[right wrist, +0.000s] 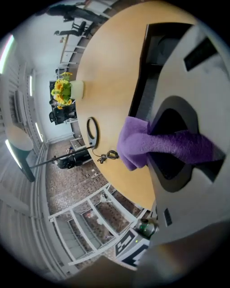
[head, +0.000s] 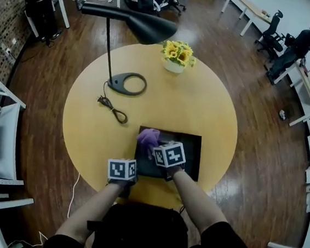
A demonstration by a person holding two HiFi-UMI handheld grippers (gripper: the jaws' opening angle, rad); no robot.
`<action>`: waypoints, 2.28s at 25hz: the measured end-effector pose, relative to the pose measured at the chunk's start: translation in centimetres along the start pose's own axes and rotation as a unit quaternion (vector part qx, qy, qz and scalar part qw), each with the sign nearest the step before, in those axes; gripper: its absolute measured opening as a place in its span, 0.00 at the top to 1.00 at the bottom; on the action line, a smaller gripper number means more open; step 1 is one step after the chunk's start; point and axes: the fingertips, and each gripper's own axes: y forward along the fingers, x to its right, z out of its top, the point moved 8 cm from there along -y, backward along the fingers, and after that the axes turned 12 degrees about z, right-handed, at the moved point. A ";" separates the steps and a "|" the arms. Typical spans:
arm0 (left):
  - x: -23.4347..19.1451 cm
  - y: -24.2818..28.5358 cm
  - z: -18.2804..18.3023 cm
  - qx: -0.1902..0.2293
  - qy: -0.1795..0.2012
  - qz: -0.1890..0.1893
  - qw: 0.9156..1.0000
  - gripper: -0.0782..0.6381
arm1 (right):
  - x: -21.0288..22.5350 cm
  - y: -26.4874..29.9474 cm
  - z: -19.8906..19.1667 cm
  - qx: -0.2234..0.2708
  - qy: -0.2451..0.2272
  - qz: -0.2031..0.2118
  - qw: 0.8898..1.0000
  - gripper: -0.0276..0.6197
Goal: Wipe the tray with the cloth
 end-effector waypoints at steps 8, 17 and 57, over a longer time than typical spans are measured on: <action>-0.2 0.0 0.3 -0.006 -0.004 -0.011 1.000 0.78 | -0.4 2.0 0.7 -0.013 -0.056 -0.049 0.997 0.62; 0.2 -0.3 -0.1 -0.021 0.002 -0.031 0.999 0.77 | -1.5 4.6 3.4 -0.021 -0.098 -0.072 0.992 0.75; -1.2 -0.8 -0.8 -0.048 -0.055 -0.063 0.995 0.66 | 1.3 0.1 0.3 0.017 0.015 -0.085 0.996 0.80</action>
